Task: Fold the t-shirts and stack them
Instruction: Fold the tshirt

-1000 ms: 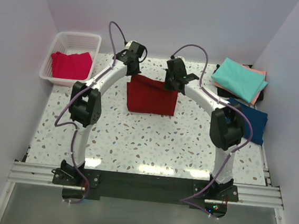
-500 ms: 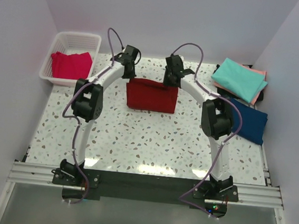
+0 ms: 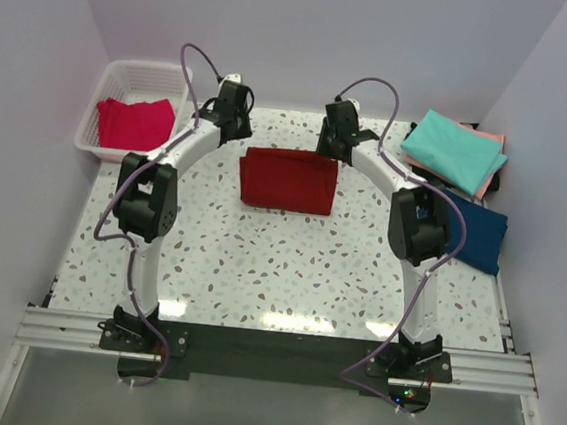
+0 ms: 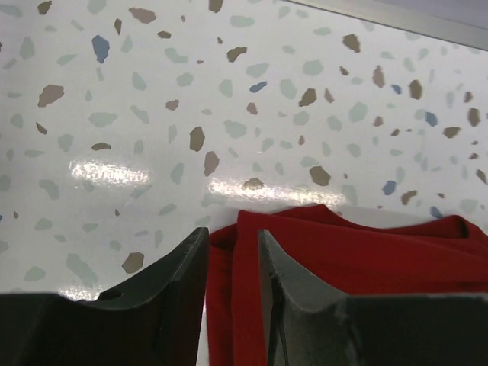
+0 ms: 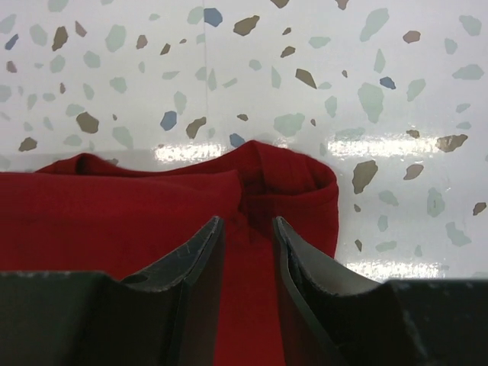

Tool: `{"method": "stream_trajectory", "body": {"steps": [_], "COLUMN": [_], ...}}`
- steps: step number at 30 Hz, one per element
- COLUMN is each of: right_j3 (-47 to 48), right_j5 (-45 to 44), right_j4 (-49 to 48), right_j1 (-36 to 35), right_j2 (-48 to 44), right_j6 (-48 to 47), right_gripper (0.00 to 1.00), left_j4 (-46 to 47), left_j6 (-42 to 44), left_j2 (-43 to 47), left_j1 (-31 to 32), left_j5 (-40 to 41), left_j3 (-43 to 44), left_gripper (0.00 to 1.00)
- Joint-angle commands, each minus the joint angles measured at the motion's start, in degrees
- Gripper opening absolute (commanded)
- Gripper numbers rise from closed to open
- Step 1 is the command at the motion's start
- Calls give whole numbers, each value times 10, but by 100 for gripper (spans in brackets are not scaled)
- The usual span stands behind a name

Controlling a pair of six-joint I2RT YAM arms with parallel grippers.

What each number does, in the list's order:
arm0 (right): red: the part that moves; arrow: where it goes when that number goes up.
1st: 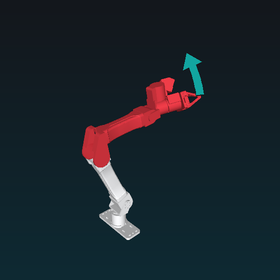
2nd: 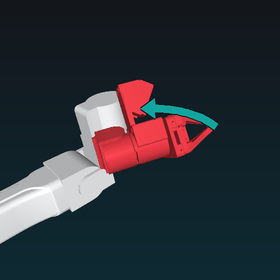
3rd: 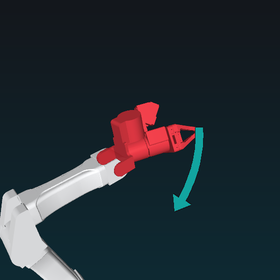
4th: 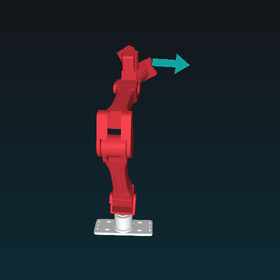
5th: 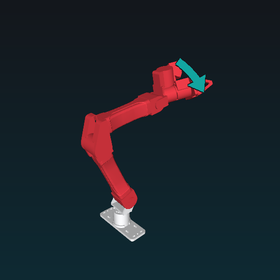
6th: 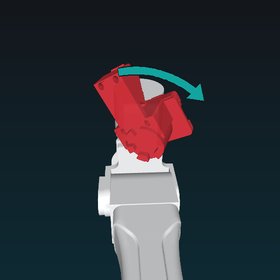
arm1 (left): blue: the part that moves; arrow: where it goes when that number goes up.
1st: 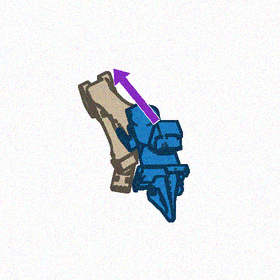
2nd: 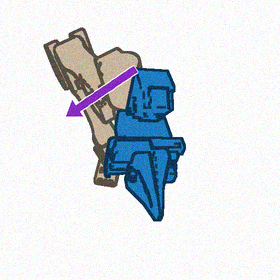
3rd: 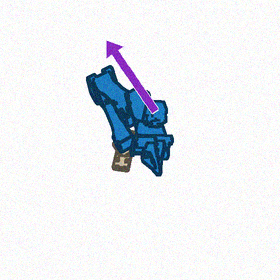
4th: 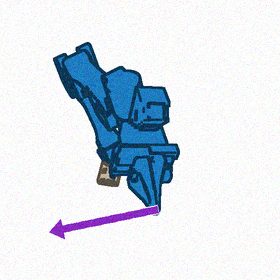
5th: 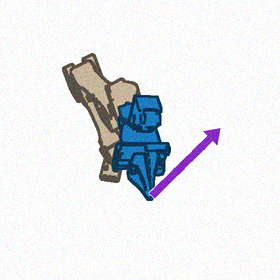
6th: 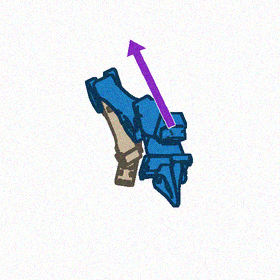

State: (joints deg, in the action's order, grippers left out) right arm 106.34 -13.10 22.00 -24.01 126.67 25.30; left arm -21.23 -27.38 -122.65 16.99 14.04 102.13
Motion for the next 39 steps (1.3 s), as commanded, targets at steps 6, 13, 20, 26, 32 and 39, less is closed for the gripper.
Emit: {"method": "stream_trajectory", "body": {"steps": [6, 13, 20, 26, 32, 39], "right_j3": [-73, -118, -154, -186, -240, -286], "right_j5": [76, 111, 130, 130, 130, 130], "right_j4": [26, 44, 37, 45, 50, 59], "right_j1": [-31, -67, -73, -74, -75, -78], "right_j2": [-101, -110, -87, -78, -86, -86], "right_j6": [-19, -26, -23, -19, -12, -3], "right_gripper": [37, 38, 38, 37, 37, 35], "left_j4": [-59, -89, -94, -123, -115, -137], "left_j6": [34, 36, 22, 12, 6, -5], "left_j2": [86, 116, 122, 101, 96, 58], "left_j1": [51, 102, 104, 104, 105, 110], "left_j5": [-109, -126, -82, -38, -37, -17], "left_j3": [-35, -120, -207, -237, -277, -298], "left_gripper": [36, 34, 31, 30, 29, 29]}}
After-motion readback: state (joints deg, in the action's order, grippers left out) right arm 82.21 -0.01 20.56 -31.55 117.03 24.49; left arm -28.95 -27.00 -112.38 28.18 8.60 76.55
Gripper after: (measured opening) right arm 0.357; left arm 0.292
